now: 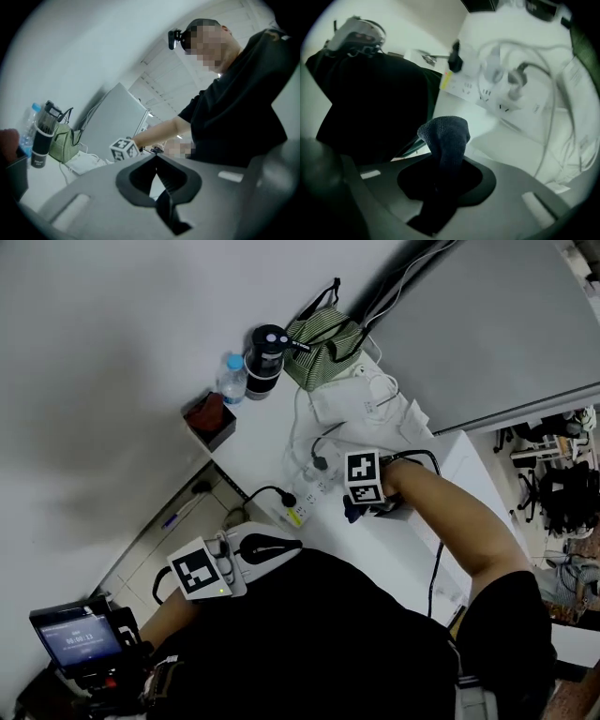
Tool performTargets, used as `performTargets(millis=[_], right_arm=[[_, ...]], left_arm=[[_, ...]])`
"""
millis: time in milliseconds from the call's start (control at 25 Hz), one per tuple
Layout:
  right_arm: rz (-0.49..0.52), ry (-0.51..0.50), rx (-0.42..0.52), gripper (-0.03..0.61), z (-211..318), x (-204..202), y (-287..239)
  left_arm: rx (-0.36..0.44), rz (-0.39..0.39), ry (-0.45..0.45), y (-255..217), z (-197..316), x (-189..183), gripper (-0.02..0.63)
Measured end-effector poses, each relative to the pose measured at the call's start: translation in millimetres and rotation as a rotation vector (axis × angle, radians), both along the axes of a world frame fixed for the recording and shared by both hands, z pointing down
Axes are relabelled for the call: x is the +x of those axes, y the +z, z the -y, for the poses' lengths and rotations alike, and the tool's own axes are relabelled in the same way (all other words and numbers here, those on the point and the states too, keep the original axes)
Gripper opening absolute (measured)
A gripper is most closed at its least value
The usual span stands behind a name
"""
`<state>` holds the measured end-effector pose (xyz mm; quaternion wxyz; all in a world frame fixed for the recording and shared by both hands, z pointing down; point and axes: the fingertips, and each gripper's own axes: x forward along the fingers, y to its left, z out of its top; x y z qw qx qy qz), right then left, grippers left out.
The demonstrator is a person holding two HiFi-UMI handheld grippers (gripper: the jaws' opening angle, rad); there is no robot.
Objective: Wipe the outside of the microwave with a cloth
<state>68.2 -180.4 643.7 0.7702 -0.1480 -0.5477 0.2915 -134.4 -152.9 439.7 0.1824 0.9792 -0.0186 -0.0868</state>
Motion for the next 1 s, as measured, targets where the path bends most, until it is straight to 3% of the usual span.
performTargets(millis=[200, 320, 480, 720, 840, 1000], right_arm=[[0.322, 0.113, 0.229, 0.092, 2.4, -25.6, -143.1], [0.518, 0.212, 0.397, 0.092, -23.1, -9.9, -208.3], [0.701, 0.412, 0.649, 0.092, -66.7, 51.4, -242.1], [0.842, 0.786, 1.086, 0.092, -111.2, 167.3, -303.5], [0.757, 0.968, 1.317, 0.092, -139.7, 227.1, -319.6], [0.356, 1.146, 1.534, 0.092, -216.5, 305.7, -308.3]], left_arm=[[0.057, -0.001, 0.072, -26.4, 1.3, 27.1, 0.003], [0.065, 0.000, 0.113, -42.7, -13.3, 56.8, 0.003], [0.084, -0.014, 0.167, -59.7, -32.6, 104.7, 0.003], [0.074, -0.028, 0.230, -113.0, -48.2, 164.6, 0.003], [0.085, -0.019, 0.315, -123.9, -52.0, 176.4, 0.003], [0.136, 0.043, 0.476, -107.0, -58.0, 173.6, 0.003]])
